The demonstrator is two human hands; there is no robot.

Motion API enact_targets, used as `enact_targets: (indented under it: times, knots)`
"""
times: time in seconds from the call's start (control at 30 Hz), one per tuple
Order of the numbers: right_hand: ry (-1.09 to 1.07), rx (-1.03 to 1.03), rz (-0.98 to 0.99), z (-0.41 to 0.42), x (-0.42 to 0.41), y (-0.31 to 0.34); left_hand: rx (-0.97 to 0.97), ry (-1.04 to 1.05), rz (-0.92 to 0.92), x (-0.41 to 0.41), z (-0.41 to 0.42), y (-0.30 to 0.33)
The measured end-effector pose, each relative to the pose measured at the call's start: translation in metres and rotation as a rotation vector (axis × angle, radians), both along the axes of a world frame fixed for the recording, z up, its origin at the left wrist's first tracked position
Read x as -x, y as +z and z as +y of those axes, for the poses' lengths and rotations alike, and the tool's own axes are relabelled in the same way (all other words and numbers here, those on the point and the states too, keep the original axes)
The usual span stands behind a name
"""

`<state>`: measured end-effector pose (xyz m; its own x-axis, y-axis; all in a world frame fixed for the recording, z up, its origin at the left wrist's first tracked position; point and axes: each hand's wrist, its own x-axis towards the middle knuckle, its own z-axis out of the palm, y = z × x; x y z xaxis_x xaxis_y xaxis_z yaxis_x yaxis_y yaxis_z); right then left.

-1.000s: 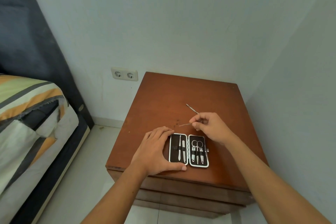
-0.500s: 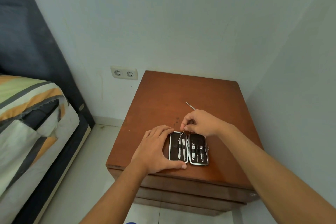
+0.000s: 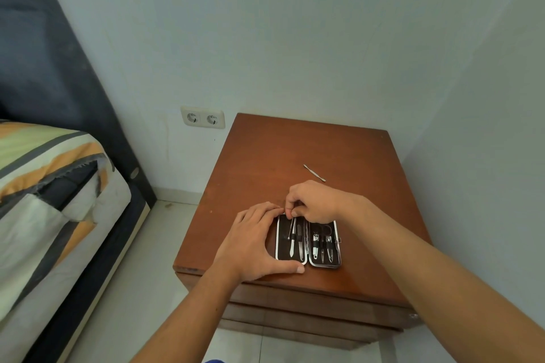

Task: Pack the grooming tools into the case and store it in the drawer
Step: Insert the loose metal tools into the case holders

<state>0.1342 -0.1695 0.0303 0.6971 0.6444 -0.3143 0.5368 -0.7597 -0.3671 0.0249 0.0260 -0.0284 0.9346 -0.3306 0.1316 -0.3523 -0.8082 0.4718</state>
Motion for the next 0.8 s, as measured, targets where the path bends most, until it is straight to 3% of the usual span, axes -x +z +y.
enact_targets:
  times: [0.43,0.6,0.8]
  knots:
    - [-0.03,-0.164,-0.067,-0.006,0.01,-0.002,0.007,0.003,0.001,0.0,0.0,-0.001]
    - [-0.228,-0.39,-0.088,-0.012,0.031,-0.005,0.007,0.007,0.004,-0.001,-0.001,-0.002]
    - [-0.298,-0.308,-0.105,-0.015,0.058,-0.021,0.017,0.012,0.002,0.0,0.0,-0.004]
